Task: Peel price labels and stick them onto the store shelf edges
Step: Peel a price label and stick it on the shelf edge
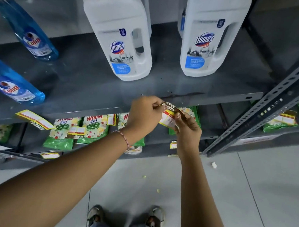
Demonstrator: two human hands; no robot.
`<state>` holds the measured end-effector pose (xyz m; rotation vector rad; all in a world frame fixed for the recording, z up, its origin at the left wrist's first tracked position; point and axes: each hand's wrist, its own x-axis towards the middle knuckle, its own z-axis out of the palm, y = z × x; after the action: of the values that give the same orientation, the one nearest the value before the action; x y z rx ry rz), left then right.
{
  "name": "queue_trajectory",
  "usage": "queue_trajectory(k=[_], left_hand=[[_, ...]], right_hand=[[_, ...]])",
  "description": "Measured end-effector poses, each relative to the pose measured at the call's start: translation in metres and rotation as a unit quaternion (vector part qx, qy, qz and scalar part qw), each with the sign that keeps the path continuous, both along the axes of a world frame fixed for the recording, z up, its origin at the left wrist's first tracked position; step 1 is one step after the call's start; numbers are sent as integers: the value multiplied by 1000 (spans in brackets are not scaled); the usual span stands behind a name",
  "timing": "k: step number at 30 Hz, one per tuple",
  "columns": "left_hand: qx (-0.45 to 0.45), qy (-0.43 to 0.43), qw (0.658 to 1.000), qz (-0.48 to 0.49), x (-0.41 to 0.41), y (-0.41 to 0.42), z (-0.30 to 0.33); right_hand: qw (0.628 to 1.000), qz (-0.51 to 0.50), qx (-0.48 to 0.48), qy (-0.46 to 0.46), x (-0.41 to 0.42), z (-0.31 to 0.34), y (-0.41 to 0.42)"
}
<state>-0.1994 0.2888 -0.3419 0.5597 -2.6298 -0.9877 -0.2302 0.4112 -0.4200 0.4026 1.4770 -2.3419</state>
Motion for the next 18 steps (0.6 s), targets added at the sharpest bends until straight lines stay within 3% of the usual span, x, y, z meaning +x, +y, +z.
queue_trajectory(k=[4, 10, 18], left_hand=[[85, 9, 994, 63, 16, 2, -17], [74, 3, 996, 48, 13, 6, -23], [71, -8, 996, 48, 4, 1, -34]], right_hand=[[990, 29, 83, 108, -8, 14, 10], [942, 45, 244, 226, -20, 20, 11], [914, 0, 325, 243, -19, 21, -3]])
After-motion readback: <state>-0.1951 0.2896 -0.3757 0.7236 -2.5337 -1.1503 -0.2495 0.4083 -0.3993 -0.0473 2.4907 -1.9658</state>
